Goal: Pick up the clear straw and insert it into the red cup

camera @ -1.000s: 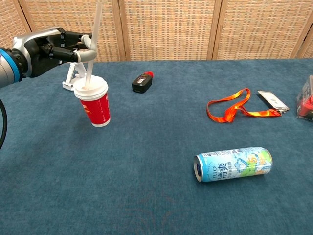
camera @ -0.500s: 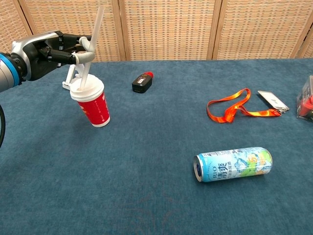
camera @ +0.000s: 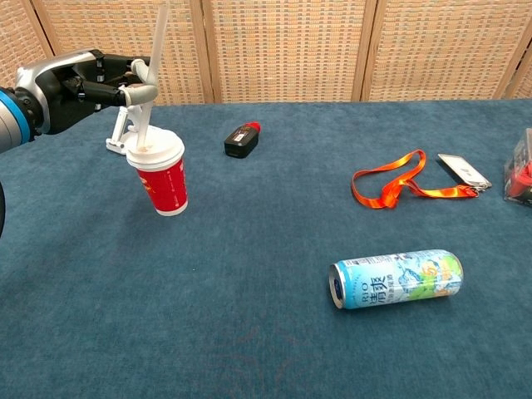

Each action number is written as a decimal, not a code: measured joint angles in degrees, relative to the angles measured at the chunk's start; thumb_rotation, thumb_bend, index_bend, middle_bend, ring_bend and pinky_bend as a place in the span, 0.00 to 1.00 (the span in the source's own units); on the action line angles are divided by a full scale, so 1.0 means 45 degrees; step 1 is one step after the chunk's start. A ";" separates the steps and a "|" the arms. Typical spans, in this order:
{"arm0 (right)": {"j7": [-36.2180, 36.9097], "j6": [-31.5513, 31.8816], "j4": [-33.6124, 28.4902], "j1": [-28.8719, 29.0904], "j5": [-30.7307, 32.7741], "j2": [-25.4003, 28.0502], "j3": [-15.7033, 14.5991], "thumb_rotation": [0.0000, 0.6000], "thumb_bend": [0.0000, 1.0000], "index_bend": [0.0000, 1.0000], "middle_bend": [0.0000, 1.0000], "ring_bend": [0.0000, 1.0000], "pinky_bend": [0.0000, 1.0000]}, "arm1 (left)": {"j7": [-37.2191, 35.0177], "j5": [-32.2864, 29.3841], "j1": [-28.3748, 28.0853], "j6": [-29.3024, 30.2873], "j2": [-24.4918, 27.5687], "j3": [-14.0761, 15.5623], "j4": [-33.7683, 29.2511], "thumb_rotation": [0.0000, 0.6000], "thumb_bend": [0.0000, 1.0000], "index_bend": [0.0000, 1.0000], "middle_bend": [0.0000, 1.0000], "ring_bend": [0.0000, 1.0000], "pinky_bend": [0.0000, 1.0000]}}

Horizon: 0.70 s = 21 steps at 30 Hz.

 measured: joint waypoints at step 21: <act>0.0000 -0.0060 0.0038 0.0024 0.0017 -0.0007 -0.0019 1.00 0.07 0.13 0.00 0.00 0.00 | -0.0291 0.0342 -0.0105 0.0097 -0.0336 0.0265 0.0430 1.00 0.42 0.67 0.00 0.00 0.00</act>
